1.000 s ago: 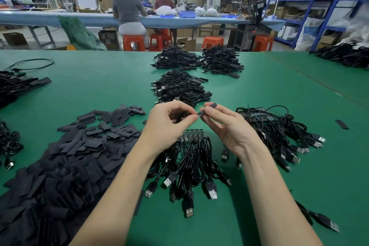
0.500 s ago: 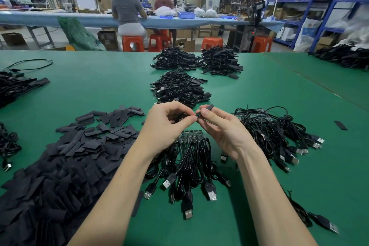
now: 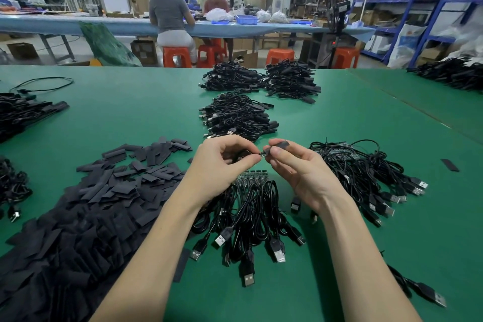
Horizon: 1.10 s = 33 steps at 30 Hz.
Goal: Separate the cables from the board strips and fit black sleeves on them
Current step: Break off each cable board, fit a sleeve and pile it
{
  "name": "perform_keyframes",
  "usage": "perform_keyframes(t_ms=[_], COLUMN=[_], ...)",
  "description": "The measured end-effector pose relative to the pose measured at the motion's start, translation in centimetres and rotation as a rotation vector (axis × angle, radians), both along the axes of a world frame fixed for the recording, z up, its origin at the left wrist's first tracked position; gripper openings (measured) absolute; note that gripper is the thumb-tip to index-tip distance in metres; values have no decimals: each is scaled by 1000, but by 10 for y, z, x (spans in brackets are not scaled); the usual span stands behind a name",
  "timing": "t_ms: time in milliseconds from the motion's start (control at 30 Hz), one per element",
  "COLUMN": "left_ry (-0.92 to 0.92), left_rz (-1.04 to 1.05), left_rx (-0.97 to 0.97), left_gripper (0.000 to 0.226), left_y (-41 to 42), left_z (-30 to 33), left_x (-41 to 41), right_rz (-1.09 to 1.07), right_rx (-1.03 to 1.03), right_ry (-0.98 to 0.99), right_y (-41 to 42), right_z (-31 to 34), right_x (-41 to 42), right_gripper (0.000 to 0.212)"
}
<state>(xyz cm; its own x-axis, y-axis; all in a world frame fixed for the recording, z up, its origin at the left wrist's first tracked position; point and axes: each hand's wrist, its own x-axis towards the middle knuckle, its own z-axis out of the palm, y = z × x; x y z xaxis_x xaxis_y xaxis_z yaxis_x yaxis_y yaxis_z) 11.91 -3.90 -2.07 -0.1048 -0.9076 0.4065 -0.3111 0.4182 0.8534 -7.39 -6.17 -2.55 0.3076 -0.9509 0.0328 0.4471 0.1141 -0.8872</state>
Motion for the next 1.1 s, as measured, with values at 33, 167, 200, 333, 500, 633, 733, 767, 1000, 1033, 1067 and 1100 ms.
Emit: perform_keyframes(t_ms=[33, 167, 200, 333, 500, 633, 733, 767, 1000, 1033, 1067, 1100], left_ry=[4, -10, -16, 1, 59, 30, 100, 135, 282, 284, 283, 281], left_rz=[-1, -5, -5, -14, -34, 7, -5, -8, 5, 10, 17, 25], left_rx=[0, -17, -20, -32, -24, 23, 69, 80, 129, 123, 115, 107], left_gripper=[8, 8, 8, 7, 7, 10, 12, 12, 13, 12, 12, 12], left_y=[0, -1, -2, -2, -2, -4, -5, -5, -5, -5, -4, -4], left_z=[0, -1, -1, -2, -2, -3, -4, -4, -5, -5, -5, -5], left_x=[0, 0, 0, 0, -2, -3, -5, -5, -9, -10, -10, -11], right_rz=[-13, -51, -56, -43, -18, -100, -188, -207, -273, -278, -280, -281], right_rx=[0, 41, 52, 64, 42, 2, -70, -86, -110, -106, -99, -90], right_ry=[-10, -75, -86, -84, -50, 21, 41, 26, -61, -69, -80, -90], right_y=[0, 1, 1, 1, 3, 4, 4, 4, 8, 8, 8, 8], right_z=[-1, -5, -5, -6, -7, -3, -1, -1, -1, 0, -1, -1], right_x=[1, 7, 8, 11, 12, 14, 19, 21, 31, 31, 32, 33], right_gripper=[16, 17, 18, 19, 19, 27, 35, 35, 29, 31, 34, 37])
